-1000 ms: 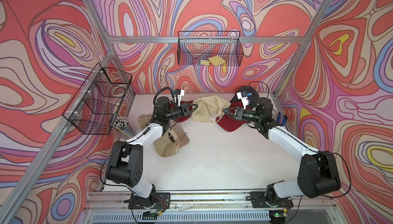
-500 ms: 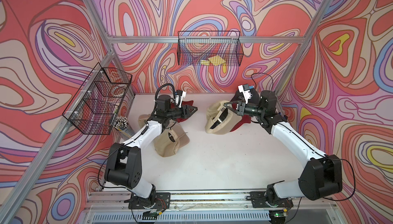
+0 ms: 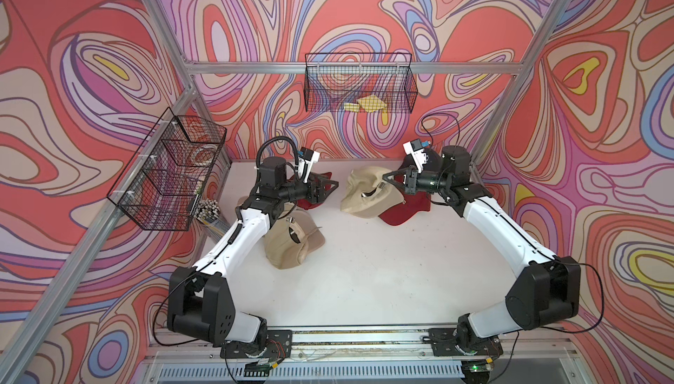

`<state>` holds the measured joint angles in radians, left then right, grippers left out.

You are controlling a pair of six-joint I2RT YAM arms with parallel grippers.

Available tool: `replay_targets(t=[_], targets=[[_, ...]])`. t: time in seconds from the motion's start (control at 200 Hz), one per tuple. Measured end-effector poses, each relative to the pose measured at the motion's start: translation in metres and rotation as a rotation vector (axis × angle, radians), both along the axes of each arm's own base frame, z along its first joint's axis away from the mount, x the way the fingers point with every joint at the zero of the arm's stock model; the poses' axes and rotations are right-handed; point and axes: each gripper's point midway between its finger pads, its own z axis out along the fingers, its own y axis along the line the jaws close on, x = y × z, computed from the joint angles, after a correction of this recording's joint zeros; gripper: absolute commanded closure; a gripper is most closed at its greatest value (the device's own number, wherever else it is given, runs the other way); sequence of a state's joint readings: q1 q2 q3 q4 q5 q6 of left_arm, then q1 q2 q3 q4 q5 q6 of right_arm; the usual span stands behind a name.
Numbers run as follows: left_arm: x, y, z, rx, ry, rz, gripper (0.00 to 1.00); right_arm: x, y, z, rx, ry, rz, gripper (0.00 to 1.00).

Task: Open the adjustable buckle of the baseball cap
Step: Pick up the baseball cap from the center of the board.

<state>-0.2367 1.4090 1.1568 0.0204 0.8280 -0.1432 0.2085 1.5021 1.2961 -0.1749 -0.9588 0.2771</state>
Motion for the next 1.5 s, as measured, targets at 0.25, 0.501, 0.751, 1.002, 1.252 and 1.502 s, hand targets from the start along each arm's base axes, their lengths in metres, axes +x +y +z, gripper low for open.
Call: replay_targets(t=[0.25, 0.501, 0.751, 1.002, 1.252, 1.502], targets=[[-0.020, -0.021, 0.008, 0.033, -0.107, -0.104, 0.32, -0.008, 0.014, 0.005, -0.040, -0.042, 0.074, 1.00], [-0.053, -0.051, 0.012, 0.082, -0.238, -0.224, 0.32, -0.024, 0.036, -0.001, -0.092, -0.078, 0.185, 1.00], [-0.056, -0.050, 0.012, 0.112, -0.295, -0.219, 0.34, -0.047, 0.058, -0.019, -0.138, -0.078, 0.287, 1.00], [-0.053, -0.053, -0.001, 0.131, -0.272, -0.235, 0.34, -0.060, 0.070, -0.017, -0.155, -0.111, 0.342, 1.00], [-0.055, -0.057, -0.012, 0.142, -0.247, -0.266, 0.38, -0.060, 0.070, -0.016, -0.158, -0.124, 0.348, 1.00], [-0.059, -0.062, -0.017, 0.128, -0.226, -0.298, 0.54, -0.063, 0.072, -0.016, -0.153, -0.125, 0.358, 1.00]])
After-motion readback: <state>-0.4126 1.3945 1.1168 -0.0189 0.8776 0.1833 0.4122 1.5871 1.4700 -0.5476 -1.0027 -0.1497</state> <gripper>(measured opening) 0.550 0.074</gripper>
